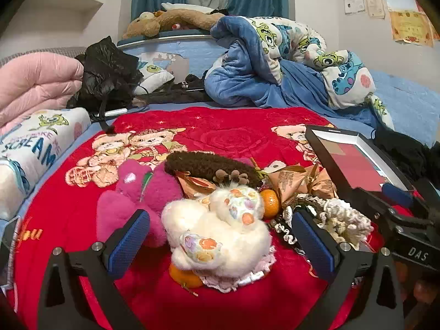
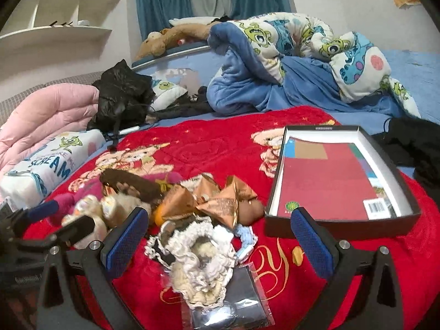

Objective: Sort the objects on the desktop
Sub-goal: 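Grasp the cream fluffy plush with the left tool while the right tool grasps the white lace scrunchie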

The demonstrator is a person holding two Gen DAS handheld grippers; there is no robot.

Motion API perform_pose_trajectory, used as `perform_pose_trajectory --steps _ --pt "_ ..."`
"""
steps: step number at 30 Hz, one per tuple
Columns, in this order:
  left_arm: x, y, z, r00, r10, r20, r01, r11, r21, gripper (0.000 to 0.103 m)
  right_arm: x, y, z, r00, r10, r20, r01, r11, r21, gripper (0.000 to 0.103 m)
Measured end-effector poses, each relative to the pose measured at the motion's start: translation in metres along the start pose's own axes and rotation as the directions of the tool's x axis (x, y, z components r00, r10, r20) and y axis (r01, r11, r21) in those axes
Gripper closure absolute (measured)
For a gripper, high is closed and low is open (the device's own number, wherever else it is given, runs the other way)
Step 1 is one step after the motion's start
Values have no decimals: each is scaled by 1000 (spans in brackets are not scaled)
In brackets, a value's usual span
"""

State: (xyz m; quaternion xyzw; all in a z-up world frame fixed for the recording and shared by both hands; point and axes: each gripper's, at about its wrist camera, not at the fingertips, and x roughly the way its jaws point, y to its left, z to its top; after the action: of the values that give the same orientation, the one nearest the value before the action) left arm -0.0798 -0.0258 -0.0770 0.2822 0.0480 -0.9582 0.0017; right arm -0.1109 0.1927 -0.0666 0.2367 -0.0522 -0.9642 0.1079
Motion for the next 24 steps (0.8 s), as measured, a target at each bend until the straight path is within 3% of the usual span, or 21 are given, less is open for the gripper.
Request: perform_pose_trajectory --steps 8,14,21,24 --pt "19 -11 -11 997 83 -4 -82 994 69 0 23 -22 -18 997 27 -66 -18 991 133 0" --pt "20 -8 -15 994 106 1 -105 989 104 0 22 -11 -22 998 -16 -60 20 997 77 0" --pt "24 11 -25 1000 16 -14 -16 1000 -16 0 22 -7 -24 998 -20 -59 23 999 46 1" --pt "28 10 -27 1000 5 -25 -6 1000 -17 0 23 -8 -24 998 -13 -58 16 999 47 13"
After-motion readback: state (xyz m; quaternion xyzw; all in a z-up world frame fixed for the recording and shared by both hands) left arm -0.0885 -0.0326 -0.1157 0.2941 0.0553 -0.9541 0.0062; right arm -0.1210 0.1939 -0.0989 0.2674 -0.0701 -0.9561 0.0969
